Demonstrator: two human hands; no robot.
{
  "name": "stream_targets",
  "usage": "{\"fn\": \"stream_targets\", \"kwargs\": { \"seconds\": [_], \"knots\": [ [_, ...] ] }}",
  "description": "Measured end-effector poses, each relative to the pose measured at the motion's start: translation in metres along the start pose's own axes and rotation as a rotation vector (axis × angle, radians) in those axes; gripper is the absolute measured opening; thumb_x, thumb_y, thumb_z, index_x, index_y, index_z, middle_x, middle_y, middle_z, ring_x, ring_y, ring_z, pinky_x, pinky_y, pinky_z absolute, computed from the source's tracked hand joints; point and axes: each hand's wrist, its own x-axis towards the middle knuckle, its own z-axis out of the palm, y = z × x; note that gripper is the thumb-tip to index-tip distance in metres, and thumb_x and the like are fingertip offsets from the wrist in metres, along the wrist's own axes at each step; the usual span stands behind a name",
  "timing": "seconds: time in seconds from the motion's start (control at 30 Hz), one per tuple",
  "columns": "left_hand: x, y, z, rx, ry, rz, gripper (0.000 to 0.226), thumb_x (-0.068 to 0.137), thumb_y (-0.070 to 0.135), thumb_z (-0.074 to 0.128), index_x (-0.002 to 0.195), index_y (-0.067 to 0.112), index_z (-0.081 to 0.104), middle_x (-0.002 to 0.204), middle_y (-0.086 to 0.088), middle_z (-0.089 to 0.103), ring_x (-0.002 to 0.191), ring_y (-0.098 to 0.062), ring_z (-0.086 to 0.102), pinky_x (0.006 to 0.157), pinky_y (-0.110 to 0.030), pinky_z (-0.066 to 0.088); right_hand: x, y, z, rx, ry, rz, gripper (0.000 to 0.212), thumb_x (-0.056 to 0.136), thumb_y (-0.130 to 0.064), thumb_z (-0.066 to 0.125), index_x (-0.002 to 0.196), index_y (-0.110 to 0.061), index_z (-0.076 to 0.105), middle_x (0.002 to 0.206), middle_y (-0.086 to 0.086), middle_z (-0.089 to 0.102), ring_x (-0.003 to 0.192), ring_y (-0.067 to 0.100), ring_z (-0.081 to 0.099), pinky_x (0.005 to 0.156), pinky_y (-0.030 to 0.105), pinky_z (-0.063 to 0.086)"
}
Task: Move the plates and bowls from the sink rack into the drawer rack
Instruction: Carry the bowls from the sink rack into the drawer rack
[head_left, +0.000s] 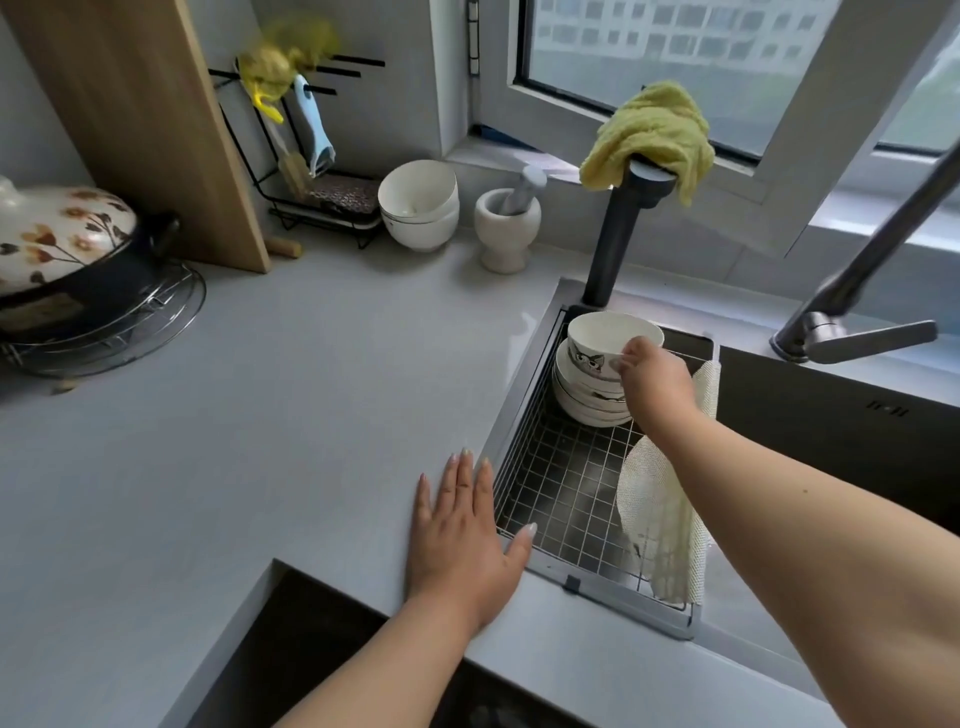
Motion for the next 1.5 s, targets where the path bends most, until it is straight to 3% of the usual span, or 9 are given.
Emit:
{"fn": "stream_targets", "kwargs": {
  "seconds": [0.2,0.4,0.63,0.7,0.8,1.0,1.13,1.37,1.5],
  "knots": [
    [0.003,0.0,0.002,-0.014,0.016,-0.01,0.083,0.09,0.068,0.002,0.149,0.014,-0.021,0.157,-0.006,-0.026,0.143,-0.02,-0.029,0.119,-0.047,-0.011,-0.022,-0.003,-0.021,0.25,0.157,-0.125,0.008,0.092,-0.028,0.054,0.096,-0.022,0.057,0.094,0.007,0.067,0.089,0.029,0.063,0.082,0.045,0.052],
    [0.002,-0.002,-0.003,-0.097,0.008,-0.021,0.083,0.093,0.066,0.011,0.151,0.015,-0.016,0.159,-0.001,-0.02,0.145,-0.014,-0.022,0.12,-0.042,-0.011,-0.096,0.007,-0.041,0.371,0.163,-0.205,0.018,0.088,-0.032,0.066,0.096,-0.018,0.059,0.075,-0.005,0.058,0.072,0.017,0.056,0.067,0.032,0.05],
    [-0.035,0.013,-0.031,-1.23,-0.035,-0.239,0.056,0.099,0.046,0.043,0.149,0.024,0.029,0.153,0.004,0.033,0.141,-0.016,0.028,0.108,-0.029,0.022,-0.192,0.036,-0.056,0.319,0.097,-0.335,0.026,0.072,-0.023,0.081,0.079,-0.022,0.057,0.06,-0.011,0.055,0.053,0.001,0.052,0.051,0.011,0.041],
    [-0.062,0.028,-0.038,-1.381,0.032,-0.297,0.047,0.1,0.046,0.039,0.14,0.021,0.042,0.143,0.003,0.046,0.129,-0.014,0.04,0.102,-0.028,0.029,-0.214,0.048,-0.06,0.278,0.051,-0.421,0.029,0.068,-0.026,0.084,0.08,-0.023,0.058,0.064,-0.01,0.057,0.057,0.004,0.053,0.054,0.022,0.046],
    [-0.106,0.049,-0.042,-1.561,0.143,-0.357,0.051,0.099,0.053,0.033,0.134,0.021,0.05,0.129,0.0,0.057,0.122,-0.015,0.05,0.104,-0.034,0.038,-0.25,0.061,-0.068,0.217,-0.02,-0.526,0.032,0.066,-0.029,0.084,0.081,-0.026,0.057,0.071,-0.015,0.054,0.063,0.005,0.052,0.054,0.011,0.041],
    [-0.188,0.072,-0.043,-1.783,0.043,-0.439,0.034,0.096,0.043,0.05,0.125,0.027,0.054,0.12,-0.013,0.06,0.105,-0.031,0.064,0.072,-0.042,0.059,-0.315,0.079,-0.078,0.266,-0.163,-0.699,0.024,0.072,-0.037,0.078,0.08,-0.026,0.057,0.073,-0.016,0.052,0.063,0.005,0.05,0.057,0.008,0.039],
    [-0.238,0.075,-0.036,-1.829,0.148,-0.588,0.037,0.097,0.038,0.049,0.13,0.023,0.051,0.12,-0.014,0.059,0.105,-0.033,0.062,0.064,-0.037,0.058,-0.354,0.076,-0.084,0.335,-0.344,-0.63,0.016,0.086,-0.046,0.053,0.095,-0.033,0.057,0.074,-0.011,0.059,0.068,0.004,0.055,0.061,0.014,0.043],
    [-0.318,0.068,-0.034,-1.833,0.351,-0.753,0.034,0.096,0.049,0.044,0.119,0.027,0.056,0.114,-0.01,0.063,0.102,-0.028,0.063,0.06,-0.032,0.055,-0.401,0.056,-0.079,0.654,-0.764,-0.226,0.057,0.075,-0.056,0.058,0.116,-0.018,0.05,0.086,0.009,0.061,0.069,0.021,0.062,0.063,0.039,0.052],
    [-0.358,0.055,-0.031,-1.789,0.455,-0.81,0.038,0.097,0.052,0.04,0.115,0.024,0.059,0.11,-0.011,0.065,0.097,-0.029,0.065,0.058,-0.032,0.053,-0.432,0.044,-0.07,0.821,-1.06,-0.073,0.052,0.08,-0.05,0.064,0.114,-0.011,0.056,0.092,0.019,0.065,0.078,0.026,0.063,0.072,0.037,0.056]
  ]
}}
